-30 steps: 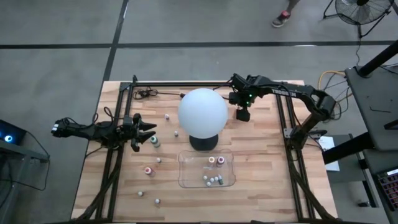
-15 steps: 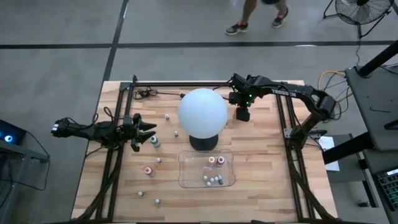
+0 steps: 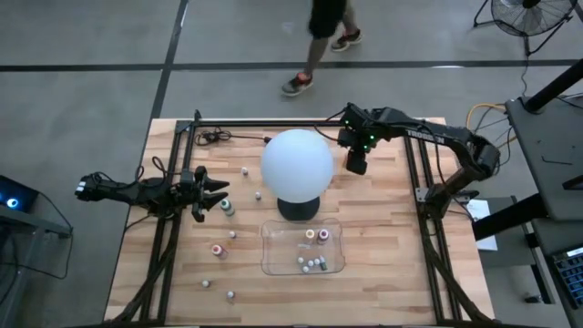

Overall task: Pick & Place food coloring
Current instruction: Put the big yellow food coloring bottle into the transparent bin

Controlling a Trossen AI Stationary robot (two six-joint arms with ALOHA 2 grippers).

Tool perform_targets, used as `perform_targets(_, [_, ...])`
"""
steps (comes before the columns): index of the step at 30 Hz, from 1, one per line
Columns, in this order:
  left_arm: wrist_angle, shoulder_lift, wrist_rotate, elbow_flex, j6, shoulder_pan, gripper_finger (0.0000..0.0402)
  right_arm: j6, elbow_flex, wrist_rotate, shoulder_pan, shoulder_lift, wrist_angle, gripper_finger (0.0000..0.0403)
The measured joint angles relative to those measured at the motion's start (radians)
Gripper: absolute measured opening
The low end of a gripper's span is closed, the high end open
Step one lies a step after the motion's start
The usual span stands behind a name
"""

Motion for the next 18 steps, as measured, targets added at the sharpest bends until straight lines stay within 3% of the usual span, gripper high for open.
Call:
perform_targets(10, [0.000, 0.000, 0.000, 0.000, 0.000, 0.000, 0.0161, 0.144, 0.018, 0.059, 0.132, -0.218, -0.253, 0.0109])
perform_targets(18, [0.000, 0.000, 0.000, 0.000, 0.000, 0.000, 0.0161, 0.353, 0.014, 0.088, 0.352, -0.383, -0.422, 0.0109])
